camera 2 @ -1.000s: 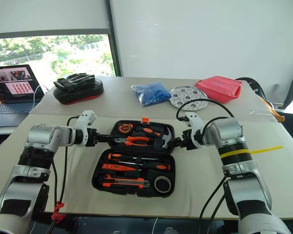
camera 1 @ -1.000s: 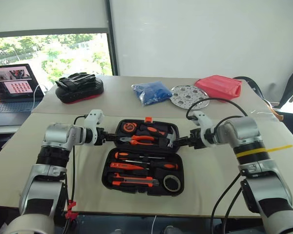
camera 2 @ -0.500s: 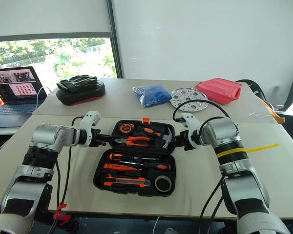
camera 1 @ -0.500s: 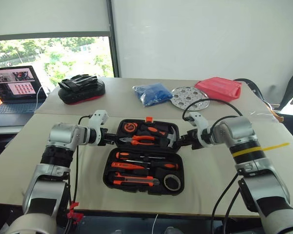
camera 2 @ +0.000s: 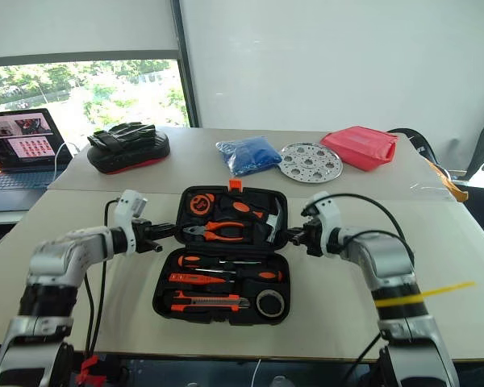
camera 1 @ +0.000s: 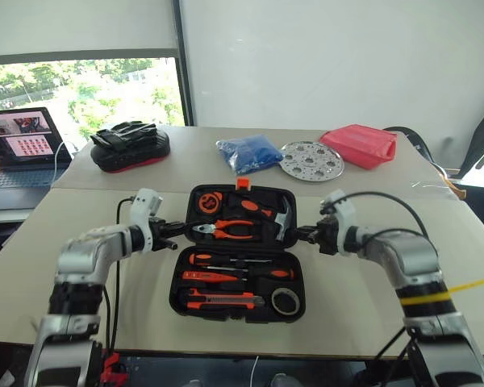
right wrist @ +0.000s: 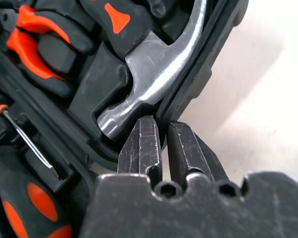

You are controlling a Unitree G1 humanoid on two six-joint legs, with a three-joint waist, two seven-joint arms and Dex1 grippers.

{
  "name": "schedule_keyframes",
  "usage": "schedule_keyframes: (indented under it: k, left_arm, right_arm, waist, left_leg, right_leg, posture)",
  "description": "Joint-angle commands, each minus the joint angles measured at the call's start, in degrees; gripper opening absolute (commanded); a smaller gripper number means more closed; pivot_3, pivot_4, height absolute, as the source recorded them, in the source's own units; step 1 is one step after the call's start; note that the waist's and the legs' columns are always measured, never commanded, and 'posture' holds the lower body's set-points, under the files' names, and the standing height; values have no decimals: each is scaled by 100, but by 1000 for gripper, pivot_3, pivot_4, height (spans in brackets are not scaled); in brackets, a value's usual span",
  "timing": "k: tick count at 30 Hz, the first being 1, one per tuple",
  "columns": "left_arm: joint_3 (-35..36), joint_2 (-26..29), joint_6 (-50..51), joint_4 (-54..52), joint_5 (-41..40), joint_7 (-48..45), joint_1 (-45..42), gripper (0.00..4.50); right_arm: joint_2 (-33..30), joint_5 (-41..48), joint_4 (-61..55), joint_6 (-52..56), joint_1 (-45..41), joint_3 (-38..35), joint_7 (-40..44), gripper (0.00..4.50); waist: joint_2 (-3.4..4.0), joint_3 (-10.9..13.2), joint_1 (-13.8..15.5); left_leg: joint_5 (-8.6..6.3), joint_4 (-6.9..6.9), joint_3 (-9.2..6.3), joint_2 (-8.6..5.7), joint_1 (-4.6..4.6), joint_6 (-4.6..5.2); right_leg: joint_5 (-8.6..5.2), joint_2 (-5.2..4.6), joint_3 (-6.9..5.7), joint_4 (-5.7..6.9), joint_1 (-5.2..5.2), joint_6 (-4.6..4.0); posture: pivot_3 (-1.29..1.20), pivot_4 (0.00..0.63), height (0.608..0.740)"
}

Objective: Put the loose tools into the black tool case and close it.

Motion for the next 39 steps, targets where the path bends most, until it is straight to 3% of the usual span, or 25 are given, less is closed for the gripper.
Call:
schedule_keyframes:
  k: [1, 8, 11, 16, 18, 23, 24, 25, 29, 34, 39]
  left_arm:
    - [330, -326, -1521, -680, -398, -641, 517, 28]
    - [-4, -416, -4632, -479, 568, -1086, 1365, 28]
    - [-198, -422, -5739, -380, 932, -1178, 1689, 28]
    - [-270, -290, -6983, -24, 1209, -1126, 1896, 28]
    - [-343, -188, -7330, 89, 1239, -1200, 1922, 0]
    - [-529, 18, -7705, 252, 1117, -1395, 1873, 0]
    - [-580, 87, -7842, 283, 1110, -1484, 1858, 806]
    - [-617, 137, -7938, 306, 1104, -1548, 1845, 943]
    - [-583, 358, -8123, 460, 1000, -1647, 1898, 2394]
    - [-347, 786, -7787, 501, 661, -1826, 2195, 4268]
    - [76, 1361, -6712, 643, 168, -1919, 2473, 4430]
  right_arm:
    - [209, -43, -468, -2536, 447, -367, 480, 0]
    - [482, -551, 184, -5750, 1197, -323, 828, 0]
    - [443, -827, 575, -6667, 1312, -270, 799, 0]
    - [123, -635, 1220, -7760, 1382, -87, 1514, 0]
    - [-35, -675, 1584, -8272, 1323, 25, 1769, 910]
    - [-226, -856, 2389, -9749, 1017, 213, 1898, 2517]
    - [-278, -904, 2506, -9973, 969, 272, 1917, 2920]
    - [-319, -933, 2598, -10138, 930, 321, 1927, 3130]
    - [-538, -1137, 2969, -10795, 819, 540, 1879, 4460]
    - [-917, -1192, 3304, -11120, 912, 705, 1724, 4500]
    - [-1471, -922, 3236, -10877, 1248, 872, 1728, 4500]
  waist:
    - [0, 1, 19]
    - [0, 3, 22]
    - [0, 2, 21]
    - [0, 3, 17]
    - [0, 3, 7]
    - [0, 3, -16]
    - [0, 3, -19]
    - [0, 3, -19]
    - [0, 3, -21]
    - [0, 2, -26]
    - [-3, 4, -22]
  left_leg:
    - [-2, 0, 1, 3, -3, -2]
    - [-1, 8, 13, -3, 3, -3]
    - [-1, 9, 15, -4, 14, -2]
    - [-1, 8, 18, -1, 21, -2]
    - [-1, 8, 19, 0, 24, -2]
    - [-1, 6, 24, 9, 50, 0]
    - [-1, 6, 24, 9, 52, 0]
    - [-1, 7, 25, 9, 52, 0]
    - [0, 7, 29, 11, 60, 0]
    - [0, 5, 30, 20, 69, 1]
    - [-7, -17, 31, 27, 168, 11]
  right_leg:
    - [1, -4, 0, -3, -1, 2]
    - [10, -10, 5, -45, 8, 17]
    - [12, -7, 6, -45, 18, 14]
    - [12, -5, 10, -44, 22, 14]
    - [12, -5, 11, -44, 25, 14]
    - [15, 5, 15, -43, 45, 9]
    - [15, 6, 15, -43, 47, 9]
    - [15, 5, 16, -42, 47, 9]
    - [15, 5, 23, -39, 50, 8]
    - [16, 5, 25, -38, 57, 7]
    - [3, 5, 24, -57, 158, -5]
  posture:
    - [0, 150, 740]
    - [0, 150, 740]
    - [0, 150, 740]
    - [0, 150, 740]
    - [0, 150, 740]
    - [0, 150, 740]
    - [0, 150, 740]
    - [0, 150, 740]
    - [0, 150, 740]
    - [0, 150, 740]
    - [0, 150, 740]
